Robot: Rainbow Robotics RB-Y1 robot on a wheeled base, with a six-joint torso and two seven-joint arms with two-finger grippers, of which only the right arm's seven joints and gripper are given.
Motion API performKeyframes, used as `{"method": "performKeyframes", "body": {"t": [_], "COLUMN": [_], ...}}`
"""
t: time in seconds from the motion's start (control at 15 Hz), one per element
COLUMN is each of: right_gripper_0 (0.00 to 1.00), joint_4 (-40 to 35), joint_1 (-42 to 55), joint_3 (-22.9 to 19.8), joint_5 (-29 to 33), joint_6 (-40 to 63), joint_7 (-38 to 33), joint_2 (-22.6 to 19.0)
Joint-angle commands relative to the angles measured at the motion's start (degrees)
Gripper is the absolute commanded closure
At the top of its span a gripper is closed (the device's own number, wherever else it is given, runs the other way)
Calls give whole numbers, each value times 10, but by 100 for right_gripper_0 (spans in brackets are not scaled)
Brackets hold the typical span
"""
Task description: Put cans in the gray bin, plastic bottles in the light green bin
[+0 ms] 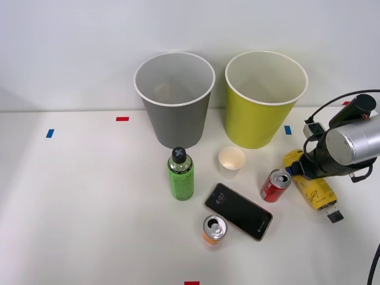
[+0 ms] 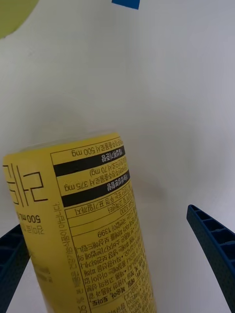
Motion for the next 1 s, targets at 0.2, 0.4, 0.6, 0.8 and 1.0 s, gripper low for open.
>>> {"method": "performKeyframes", "body": {"t": [0.2,0.4,0.6,0.8,1.0], "right_gripper_0": [5,100,100,100,100], "joint_4": [1,1,1,-8,-27], "joint_1": [0,0,-1,0,1], "joint_3": [0,0,0,-1,-27], "joint_5": [10,28,32,34,-12], "joint_6": [0,0,-1,-4,35], "joint_7": [0,-1,1,10,33], "joint_2": [6,15,18,15,-10]}}
